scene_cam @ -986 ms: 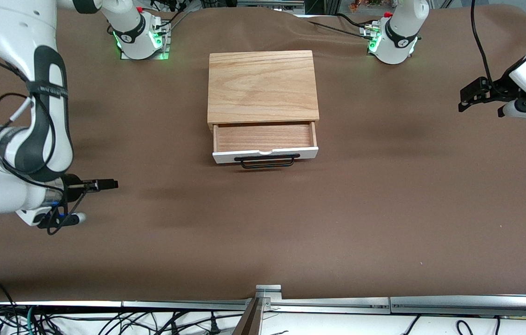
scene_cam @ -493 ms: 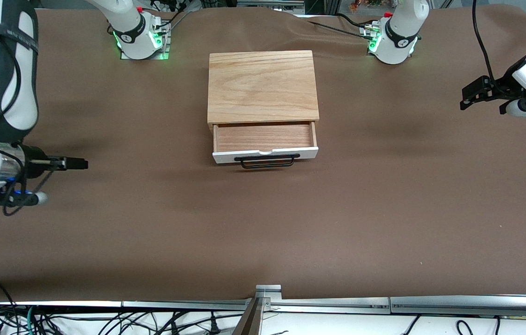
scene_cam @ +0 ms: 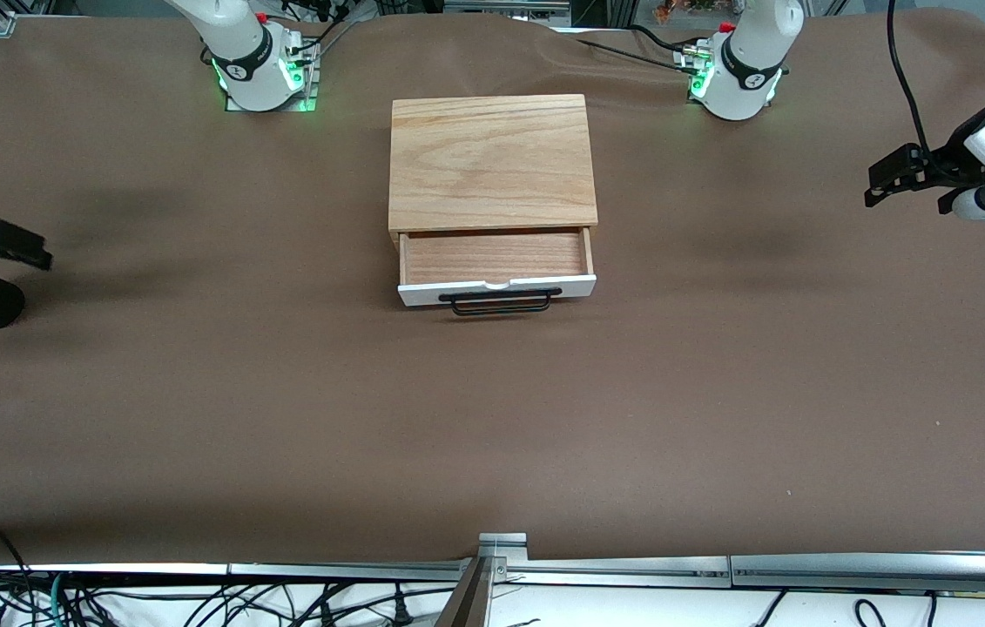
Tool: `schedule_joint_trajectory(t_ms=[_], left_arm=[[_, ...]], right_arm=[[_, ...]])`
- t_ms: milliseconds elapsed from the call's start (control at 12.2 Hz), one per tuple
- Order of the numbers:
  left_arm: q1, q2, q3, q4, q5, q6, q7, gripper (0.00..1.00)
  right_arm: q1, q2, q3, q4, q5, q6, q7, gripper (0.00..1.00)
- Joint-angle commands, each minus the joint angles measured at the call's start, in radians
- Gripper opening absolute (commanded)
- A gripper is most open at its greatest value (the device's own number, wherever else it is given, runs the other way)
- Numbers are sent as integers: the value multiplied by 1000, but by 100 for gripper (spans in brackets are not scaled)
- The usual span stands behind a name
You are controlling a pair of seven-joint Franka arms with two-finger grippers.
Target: Pull top drawer with both arms simultaneously
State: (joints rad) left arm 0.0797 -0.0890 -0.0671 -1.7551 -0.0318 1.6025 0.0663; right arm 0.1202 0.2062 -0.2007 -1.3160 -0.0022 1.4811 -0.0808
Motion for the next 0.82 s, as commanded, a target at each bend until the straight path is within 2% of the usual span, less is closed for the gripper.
schedule_joint_trajectory(t_ms=[0,164,493,739], left_arm=[[2,-5,-2,2,20,-13,-8,100],[17,-6,-2,3,20,-27,-9,100],[31,3,-2,3,18,-27,-6,100],[31,8,-10,3,16,-29,-8,100]], right_arm=[[-24,-135,64,-176,-30,27,77,100],[-24,-131,66,-184,-25,33,82,100],[-19,-64,63,-132,-25,25,82,100],[-21,-62,61,-132,-24,27,84,100]])
